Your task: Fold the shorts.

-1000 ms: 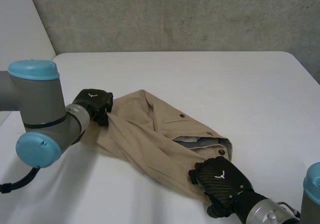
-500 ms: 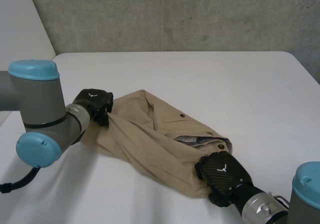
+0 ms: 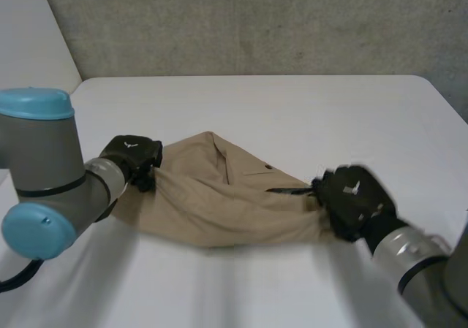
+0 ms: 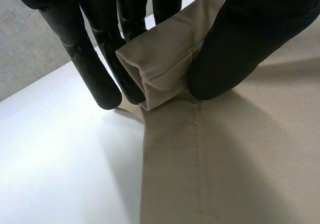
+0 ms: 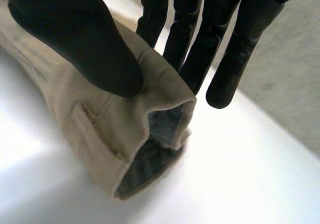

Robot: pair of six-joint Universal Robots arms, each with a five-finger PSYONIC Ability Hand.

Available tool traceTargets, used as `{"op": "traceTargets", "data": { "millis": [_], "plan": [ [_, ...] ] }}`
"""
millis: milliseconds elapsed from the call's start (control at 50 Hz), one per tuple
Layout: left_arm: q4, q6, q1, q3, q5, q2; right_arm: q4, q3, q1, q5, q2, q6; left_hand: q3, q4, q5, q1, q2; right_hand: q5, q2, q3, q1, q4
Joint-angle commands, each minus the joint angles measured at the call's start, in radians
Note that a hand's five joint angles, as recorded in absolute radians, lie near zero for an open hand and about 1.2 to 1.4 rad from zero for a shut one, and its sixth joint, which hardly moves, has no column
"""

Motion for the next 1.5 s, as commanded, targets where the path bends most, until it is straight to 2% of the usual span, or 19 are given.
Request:
{"op": "traceTargets", "data": {
  "millis": [20,140,160,260,320,420,500,580,620,660,680,780,820,900,1020,1100,1220,1380,1500],
  "plan": [
    [-0.1,0.008,-0.005,-0.147,0.012,0.209,0.267,-0.158,-0.053,-0.012,-0.133,-0.006,0.187,0.184,0.24,0.294,0.182,0.231,0.223,0.22,0.449,0.209],
    [-0.162,0.012,-0.007,-0.216,0.026,0.355,0.501,-0.304,-0.116,-0.015,-0.238,-0.046,0.184,0.181,0.237,0.291,0.179,0.231,0.223,0.22,0.449,0.209],
    [-0.2,0.012,-0.007,-0.219,0.048,0.433,0.519,-0.322,-0.124,-0.016,-0.244,-0.054,0.184,0.181,0.237,0.291,0.179,0.231,0.223,0.22,0.449,0.209],
    [-0.248,0.009,-0.001,-0.162,0.114,0.584,0.576,-0.44,-0.133,-0.022,-0.29,-0.074,0.184,0.181,0.237,0.291,0.179,0.231,0.223,0.22,0.449,0.209],
    [-0.254,0.0,-0.002,-0.098,0.145,0.633,0.622,-0.557,-0.134,-0.03,-0.304,-0.072,0.184,0.182,0.237,0.291,0.179,0.231,0.223,0.22,0.449,0.209],
    [-0.249,-0.005,-0.005,-0.029,0.158,0.65,0.64,-0.624,-0.142,-0.036,-0.296,-0.065,0.178,0.176,0.231,0.285,0.173,0.231,0.223,0.22,0.449,0.209],
    [-0.248,-0.02,-0.007,0.006,0.158,0.61,0.64,-0.641,-0.145,-0.036,-0.252,-0.065,0.161,0.158,0.214,0.267,0.156,0.231,0.223,0.22,0.449,0.209],
    [-0.245,-0.029,-0.007,0.019,0.159,0.512,0.645,-0.678,-0.141,-0.032,-0.092,-0.066,0.126,0.123,0.178,0.232,0.12,0.231,0.223,0.22,0.449,0.209],
    [-0.245,-0.029,-0.004,0.052,0.159,0.385,0.643,-0.695,-0.134,-0.03,-0.017,-0.072,0.117,0.114,0.17,0.223,0.111,0.231,0.223,0.22,0.449,0.209],
    [-0.245,-0.029,-0.005,0.063,0.158,0.351,0.643,-0.71,-0.134,-0.027,0.031,-0.072,0.117,0.114,0.17,0.223,0.111,0.231,0.223,0.22,0.449,0.209],
    [-0.243,-0.029,-0.005,0.112,0.156,0.254,0.643,-0.719,-0.134,-0.027,0.053,-0.074,0.111,0.108,0.164,0.218,0.106,0.231,0.223,0.22,0.449,0.209],
    [-0.222,-0.029,-0.012,0.272,0.127,0.096,0.582,-0.839,-0.133,-0.015,0.211,-0.057,0.108,0.105,0.161,0.215,0.103,0.231,0.223,0.22,0.449,0.209],
    [-0.182,-0.029,-0.012,0.357,0.11,0.047,0.561,-0.858,-0.134,-0.007,0.219,-0.052,0.111,0.108,0.164,0.217,0.106,0.231,0.223,0.22,0.449,0.209],
    [-0.042,-0.029,-0.013,0.48,0.096,0.01,0.389,-0.94,-0.128,0.045,0.233,0.003,0.117,0.114,0.17,0.223,0.111,0.231,0.223,0.22,0.449,0.209],
    [0.261,-0.032,-0.019,0.562,0.061,0.038,0.145,-1.042,-0.124,0.103,0.227,0.077,0.131,0.129,0.184,0.238,0.126,0.231,0.223,0.22,0.449,0.209],
    [0.363,-0.034,-0.021,0.56,0.035,0.079,0.099,-1.075,-0.122,0.116,0.207,0.089,0.137,0.135,0.19,0.244,0.132,0.231,0.223,0.22,0.449,0.209],
    [0.358,-0.041,-0.038,0.499,0.038,0.107,0.129,-1.062,-0.121,0.107,0.184,0.089,0.134,0.132,0.187,0.241,0.129,0.231,0.223,0.22,0.449,0.209],
    [0.357,-0.044,-0.039,0.231,0.042,0.118,0.212,-0.953,-0.099,0.07,0.189,0.08,0.099,0.096,0.152,0.206,0.094,0.231,0.223,0.22,0.449,0.209],
    [0.358,-0.041,-0.038,0.004,0.044,0.087,0.243,-0.681,-0.082,0.021,0.201,0.074,-0.042,-0.044,0.011,0.065,-0.047,0.231,0.223,0.22,0.449,0.209]
  ]
}}
